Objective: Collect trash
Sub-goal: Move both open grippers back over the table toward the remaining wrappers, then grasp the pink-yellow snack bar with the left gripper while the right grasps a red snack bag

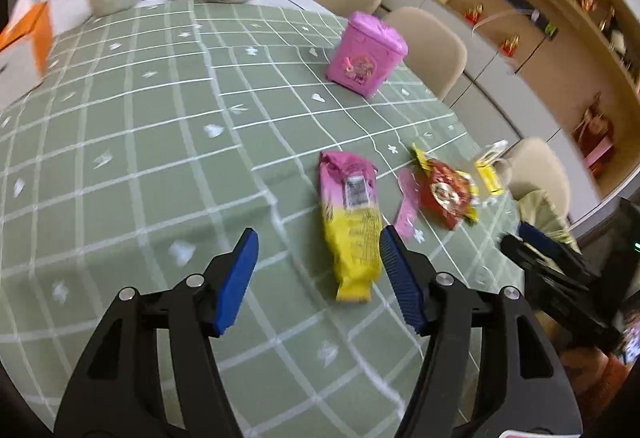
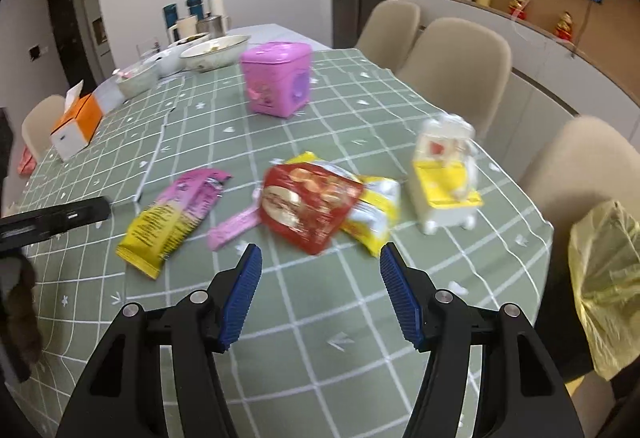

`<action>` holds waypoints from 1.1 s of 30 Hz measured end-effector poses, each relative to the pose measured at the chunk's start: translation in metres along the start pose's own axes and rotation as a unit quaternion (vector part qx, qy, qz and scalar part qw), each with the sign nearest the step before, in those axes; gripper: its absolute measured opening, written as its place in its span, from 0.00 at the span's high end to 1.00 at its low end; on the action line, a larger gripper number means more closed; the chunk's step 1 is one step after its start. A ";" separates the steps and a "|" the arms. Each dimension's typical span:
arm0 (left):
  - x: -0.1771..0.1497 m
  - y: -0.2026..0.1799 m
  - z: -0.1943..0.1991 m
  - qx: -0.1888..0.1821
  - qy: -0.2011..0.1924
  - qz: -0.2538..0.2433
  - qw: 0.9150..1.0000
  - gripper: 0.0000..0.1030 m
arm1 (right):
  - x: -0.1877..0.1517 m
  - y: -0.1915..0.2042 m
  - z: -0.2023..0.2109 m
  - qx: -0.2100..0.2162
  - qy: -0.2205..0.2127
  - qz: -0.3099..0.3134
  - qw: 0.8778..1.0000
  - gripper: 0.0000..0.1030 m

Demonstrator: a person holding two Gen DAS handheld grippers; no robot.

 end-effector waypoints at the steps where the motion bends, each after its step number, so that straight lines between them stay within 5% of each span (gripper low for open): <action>1: 0.003 -0.003 -0.010 0.006 0.007 -0.008 1.000 0.42 | -0.002 -0.009 0.002 -0.004 0.000 -0.008 1.000 0.43; 6: 0.010 -0.019 -0.049 0.049 0.040 -0.055 0.996 0.43 | -0.009 -0.026 0.004 0.005 0.008 -0.016 1.000 0.43; 8: 0.008 -0.023 -0.053 0.050 0.049 -0.060 0.996 0.70 | -0.007 -0.024 0.004 0.027 0.011 -0.003 1.000 0.43; 12: 0.002 -0.027 -0.038 0.036 0.052 -0.038 0.997 0.71 | 0.008 -0.010 -0.004 0.057 0.009 0.037 0.998 0.43; 19: -0.009 -0.026 -0.004 0.066 0.053 -0.033 0.996 0.71 | 0.046 0.026 -0.058 0.088 0.026 0.124 0.988 0.43; 25: -0.013 -0.025 0.019 0.077 0.043 -0.037 0.995 0.71 | 0.054 0.028 -0.099 0.116 0.072 0.088 0.987 0.43; 33: -0.016 -0.028 0.024 0.061 0.045 -0.035 0.997 0.70 | 0.013 0.021 -0.062 0.145 0.072 0.048 0.986 0.43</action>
Point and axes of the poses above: each gripper's, at about its wrist camera, not at the fingertips, and z roughly against the way its jaws point, y to its left, x to its top, the point moved 9 cm from there along -z, roughly the way its jaws point, and after that the axes turned 7 degrees about -z, right-handed, at the moved point
